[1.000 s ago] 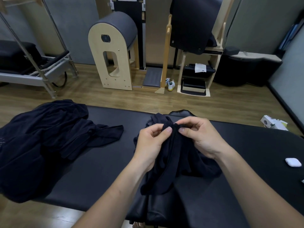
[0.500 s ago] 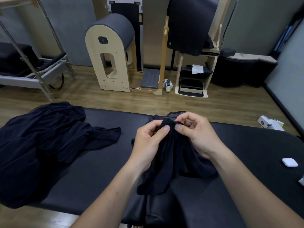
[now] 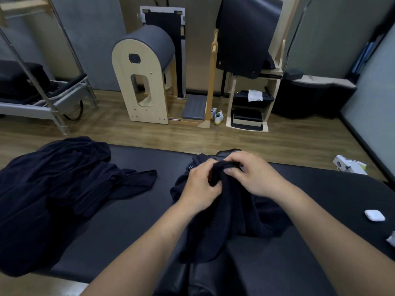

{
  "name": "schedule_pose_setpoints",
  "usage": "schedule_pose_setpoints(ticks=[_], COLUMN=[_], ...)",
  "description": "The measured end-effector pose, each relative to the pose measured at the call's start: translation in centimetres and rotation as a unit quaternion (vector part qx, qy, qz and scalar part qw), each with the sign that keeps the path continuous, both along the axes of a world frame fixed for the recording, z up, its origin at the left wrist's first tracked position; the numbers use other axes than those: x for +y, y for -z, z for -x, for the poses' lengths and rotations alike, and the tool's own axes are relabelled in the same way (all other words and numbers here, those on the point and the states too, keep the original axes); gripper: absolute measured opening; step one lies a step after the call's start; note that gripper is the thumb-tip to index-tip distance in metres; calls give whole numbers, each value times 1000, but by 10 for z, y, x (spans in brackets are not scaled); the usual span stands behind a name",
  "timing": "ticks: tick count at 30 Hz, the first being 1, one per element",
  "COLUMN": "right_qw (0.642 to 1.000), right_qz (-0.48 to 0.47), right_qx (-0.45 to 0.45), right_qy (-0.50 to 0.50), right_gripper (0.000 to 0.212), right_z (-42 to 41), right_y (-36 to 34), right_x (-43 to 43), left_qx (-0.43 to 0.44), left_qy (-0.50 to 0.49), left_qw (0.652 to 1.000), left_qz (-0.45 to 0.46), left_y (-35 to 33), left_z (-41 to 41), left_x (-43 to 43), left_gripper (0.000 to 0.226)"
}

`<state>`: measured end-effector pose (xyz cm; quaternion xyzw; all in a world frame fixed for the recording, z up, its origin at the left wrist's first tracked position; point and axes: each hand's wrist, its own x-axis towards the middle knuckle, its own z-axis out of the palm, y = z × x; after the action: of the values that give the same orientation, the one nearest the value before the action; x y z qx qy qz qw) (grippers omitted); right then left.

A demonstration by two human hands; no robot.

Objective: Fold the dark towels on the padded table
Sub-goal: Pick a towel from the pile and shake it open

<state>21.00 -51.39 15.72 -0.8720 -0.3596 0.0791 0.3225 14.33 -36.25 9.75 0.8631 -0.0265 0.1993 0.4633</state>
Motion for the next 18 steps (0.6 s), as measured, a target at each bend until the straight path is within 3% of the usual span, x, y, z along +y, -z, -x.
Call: schedule_pose_setpoints(ticks=[5,10,12,14,16,18], right_qw=[993,982,975,972,972,971], right_qz=[-116,-175,-211,-229,-232,-232], right_qx=[-3,-7,-11,-14,-32,-55], right_qy=[4,65,68,47,25,24], right_gripper=[25,23,11,3,5,11], right_z=[-3,-25,-26,-23,-20,-20], right_y=[-24,-39,-47,-57,-67,-76], right_x=[-13,-34,-35,-28,-21,-19], left_qx=[22,-72,-100,-41,-1,-5], left_qy=[-1,-14,24,83,102,63], left_qw=[999,975,982,992,995,998], left_qz=[26,208,161,86,22,-30], left_y=[-9,-107,-125,-115,-88,-63], left_z=[-16,-24,-23,-23,-23,-24], left_x=[10,40,44,31,13,5], left_gripper=[10,19,13,19,26,13])
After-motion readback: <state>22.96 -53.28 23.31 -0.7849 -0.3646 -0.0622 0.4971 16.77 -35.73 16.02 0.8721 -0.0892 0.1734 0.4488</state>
